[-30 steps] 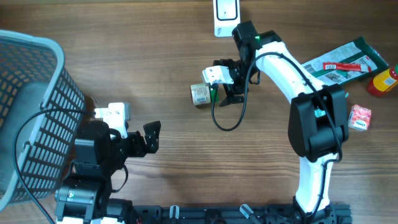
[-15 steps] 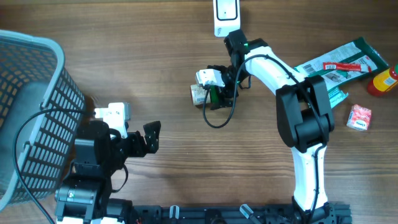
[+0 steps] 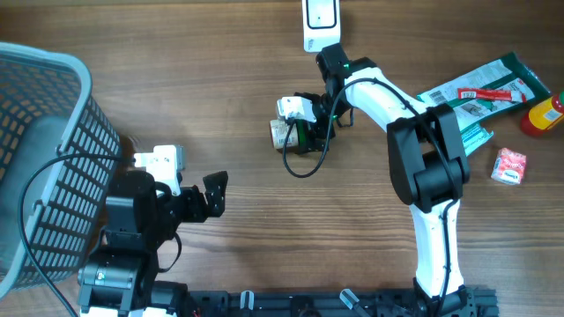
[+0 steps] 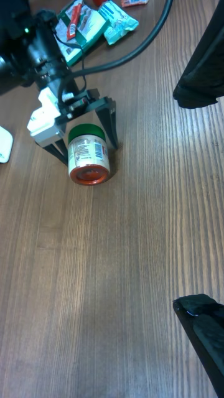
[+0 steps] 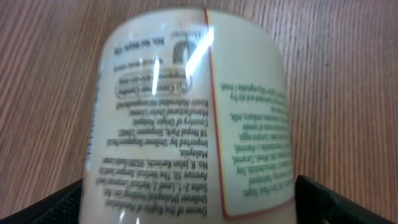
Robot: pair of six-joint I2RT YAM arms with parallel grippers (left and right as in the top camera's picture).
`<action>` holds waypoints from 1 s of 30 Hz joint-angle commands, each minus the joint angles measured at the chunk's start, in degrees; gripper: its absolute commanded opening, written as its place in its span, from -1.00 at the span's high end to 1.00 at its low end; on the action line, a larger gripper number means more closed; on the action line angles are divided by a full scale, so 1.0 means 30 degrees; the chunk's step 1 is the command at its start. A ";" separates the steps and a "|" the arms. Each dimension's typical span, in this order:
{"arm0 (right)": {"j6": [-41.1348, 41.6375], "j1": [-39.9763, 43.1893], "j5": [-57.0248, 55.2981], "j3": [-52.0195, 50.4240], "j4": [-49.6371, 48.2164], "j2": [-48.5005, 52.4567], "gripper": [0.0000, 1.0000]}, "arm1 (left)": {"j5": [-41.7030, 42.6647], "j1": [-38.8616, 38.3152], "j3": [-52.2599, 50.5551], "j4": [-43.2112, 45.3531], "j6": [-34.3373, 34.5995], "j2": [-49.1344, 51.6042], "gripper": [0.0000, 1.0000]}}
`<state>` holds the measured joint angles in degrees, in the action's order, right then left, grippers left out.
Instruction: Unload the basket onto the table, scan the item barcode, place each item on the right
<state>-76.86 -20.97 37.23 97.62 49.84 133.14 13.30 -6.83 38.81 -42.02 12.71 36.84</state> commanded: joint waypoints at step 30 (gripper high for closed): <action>0.5326 0.0415 -0.0947 0.0379 -0.0401 -0.1902 0.54 | -0.0109 0.0066 -0.0007 0.0044 -0.0168 -0.0029 -1.00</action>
<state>-63.86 -20.88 35.07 97.65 48.58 132.16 13.32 -6.83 38.81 -42.02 12.71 36.84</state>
